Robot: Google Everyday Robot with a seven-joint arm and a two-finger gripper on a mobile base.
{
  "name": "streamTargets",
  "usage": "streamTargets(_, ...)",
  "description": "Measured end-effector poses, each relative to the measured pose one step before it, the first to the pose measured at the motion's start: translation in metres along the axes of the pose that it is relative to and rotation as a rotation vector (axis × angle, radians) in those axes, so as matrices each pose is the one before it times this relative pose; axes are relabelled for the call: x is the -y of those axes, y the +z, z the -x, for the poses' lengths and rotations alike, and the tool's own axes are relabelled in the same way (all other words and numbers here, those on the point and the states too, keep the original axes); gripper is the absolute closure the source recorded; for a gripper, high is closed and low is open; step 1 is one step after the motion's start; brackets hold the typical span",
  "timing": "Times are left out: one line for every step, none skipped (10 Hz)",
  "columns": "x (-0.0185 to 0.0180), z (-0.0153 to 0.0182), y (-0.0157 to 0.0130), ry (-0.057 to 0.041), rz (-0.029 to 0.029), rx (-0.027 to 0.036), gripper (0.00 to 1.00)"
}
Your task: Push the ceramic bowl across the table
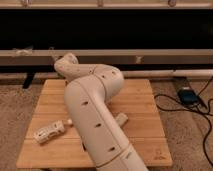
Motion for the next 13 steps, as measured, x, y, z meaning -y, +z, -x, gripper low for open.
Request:
streamTargets(-0.00387, 0.00126, -0.00179, -0.00824, 0.00544, 0.01244, 0.20)
streamTargets(-0.01018, 0.00166, -0.00604, -0.02172, 0.00897, 0.02669, 0.20)
streamTargets(-0.00916, 0.00360, -0.00646, -0.02132, 0.00826, 0.02507, 0.20)
streamTargets(-0.00598, 0.00232, -0.00823, -0.01602, 0.00839, 0.02443, 0.20)
streamTargets(-0.00482, 0.00124, -0.01189, -0.01531, 0.00770, 0.03226, 0.20)
streamTargets(-0.00513, 0.00165, -0.01557, -0.01781, 0.00877, 0.04264, 0.20)
streamTargets(-0.00367, 0.00252, -0.01090, -0.01362, 0.00524, 0.02893, 0.20)
streamTargets(-0.00335, 0.00095, -0.01276, -0.01196, 0.00640, 0.03301, 0.20)
streamTargets(-0.00085, -0.00009, -0.00570, -0.00849, 0.00538, 0.02014, 0.20)
streamTargets(-0.00121, 0.00161, -0.00409, -0.01134, 0.01185, 0.02301, 0.20)
streamTargets(-0.00111, 0.00079, -0.00156, -0.01002, 0.01559, 0.01526, 0.20)
streamTargets(-0.00044, 0.00073, -0.00125, -0.01635, 0.02531, 0.02398, 0.20)
streamTargets(0.00073, -0.00059, -0.00037, -0.00630, 0.01316, 0.01222, 0.20)
